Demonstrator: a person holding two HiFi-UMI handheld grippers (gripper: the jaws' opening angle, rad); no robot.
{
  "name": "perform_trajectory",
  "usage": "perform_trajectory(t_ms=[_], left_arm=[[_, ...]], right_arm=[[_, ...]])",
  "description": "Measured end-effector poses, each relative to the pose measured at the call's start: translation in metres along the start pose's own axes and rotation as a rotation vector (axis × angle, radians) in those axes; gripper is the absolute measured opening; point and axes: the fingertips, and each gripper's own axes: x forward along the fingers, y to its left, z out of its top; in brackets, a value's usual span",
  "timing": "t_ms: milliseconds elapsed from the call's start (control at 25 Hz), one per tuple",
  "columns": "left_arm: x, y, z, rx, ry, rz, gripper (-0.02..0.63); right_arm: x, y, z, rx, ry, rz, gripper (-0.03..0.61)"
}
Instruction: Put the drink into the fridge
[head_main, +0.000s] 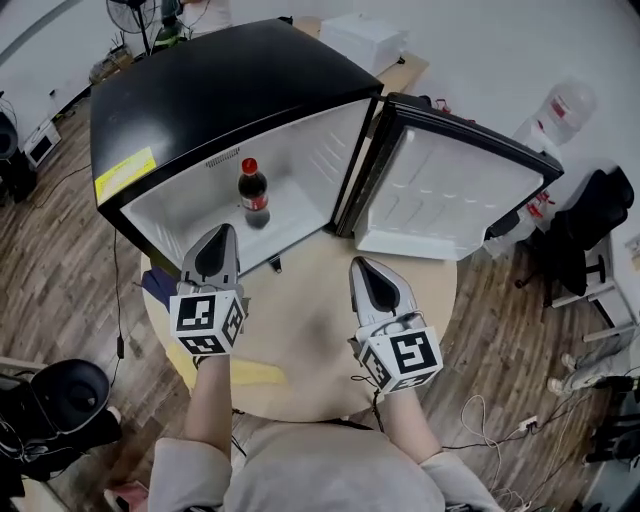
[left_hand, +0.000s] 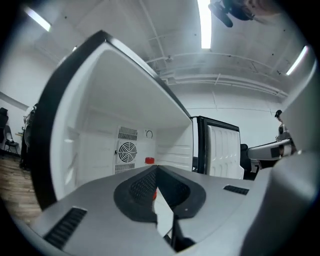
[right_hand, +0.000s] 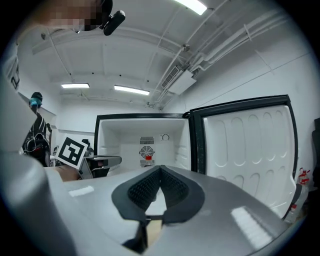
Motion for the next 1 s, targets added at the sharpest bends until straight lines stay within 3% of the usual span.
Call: perform_trajectory(t_ms=[400, 1000], left_arm=[[-0.087, -0.023, 0.018, 0.033, -0.051, 0.093, 0.008], [-0.202, -0.075, 0.049, 0.039, -0.166, 0.171, 0.008]], right_arm=[[-0.032, 0.024, 0.007, 0.0, -0.028, 0.105, 0.009], [-0.097, 0.041, 0.028, 0.014, -0.091, 0.206, 0.009]])
